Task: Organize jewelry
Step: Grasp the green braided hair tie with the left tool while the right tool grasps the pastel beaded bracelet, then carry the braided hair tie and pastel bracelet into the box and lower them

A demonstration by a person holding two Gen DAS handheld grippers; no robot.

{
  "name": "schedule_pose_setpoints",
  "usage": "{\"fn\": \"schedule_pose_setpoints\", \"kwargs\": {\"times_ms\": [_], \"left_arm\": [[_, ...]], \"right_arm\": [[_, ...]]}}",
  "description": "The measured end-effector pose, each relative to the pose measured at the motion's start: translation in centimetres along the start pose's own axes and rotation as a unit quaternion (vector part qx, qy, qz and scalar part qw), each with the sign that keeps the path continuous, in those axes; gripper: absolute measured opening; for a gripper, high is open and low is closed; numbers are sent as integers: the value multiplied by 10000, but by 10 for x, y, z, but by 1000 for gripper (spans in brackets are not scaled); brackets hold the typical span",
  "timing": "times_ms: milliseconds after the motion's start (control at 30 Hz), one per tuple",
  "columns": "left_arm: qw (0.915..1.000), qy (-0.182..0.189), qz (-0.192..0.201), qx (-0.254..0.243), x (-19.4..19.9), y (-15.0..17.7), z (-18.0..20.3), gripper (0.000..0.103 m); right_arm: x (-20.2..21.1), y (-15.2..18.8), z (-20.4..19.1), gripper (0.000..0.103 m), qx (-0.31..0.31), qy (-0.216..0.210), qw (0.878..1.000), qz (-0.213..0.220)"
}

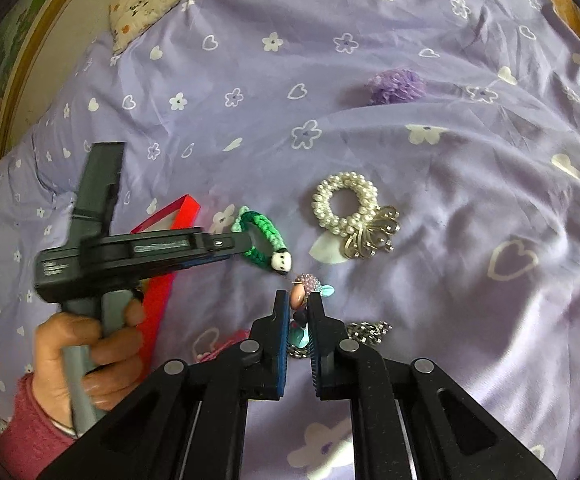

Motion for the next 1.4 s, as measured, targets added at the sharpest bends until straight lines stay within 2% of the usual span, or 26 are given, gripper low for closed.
{"fn": "schedule_pose_setpoints", "kwargs": {"times_ms": [67, 133, 200, 500, 900, 1400], "left_arm": [[9995, -260, 135, -116, -2, -2, 4, 23], [9991, -334, 185, -185, -4, -5, 7, 11], [9992, -288, 189, -213, -3, -6, 6, 9], [9992, 18, 331, -242, 43, 26, -12, 9], [9958, 113, 896, 116, 127, 73, -59, 9], [9896, -286, 1105, 872, 173, 130, -147, 9]], "right_arm": [[0, 0, 3, 8, -63, -23, 10000, -6], [-1, 1, 5, 8, -124, -54, 9999, -8], [0, 1, 4, 8, -148, -83, 9999, 3], [13, -5, -17, 8, 47, -187, 9997, 180], [18, 1, -68, 8, 364, -487, 9979, 244], [-8, 25, -144, 8, 806, -1018, 9915, -93]]}}
Point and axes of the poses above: each gripper's, at about its wrist camera, not at the fingertips, and x roughly against the way its jaws point, z to its right, y to its underside, the point moved 2 cm from there along -x, roughly the way its jaws point, and after that the axes turned 5 degrees about -y, right-handed, at the moved point
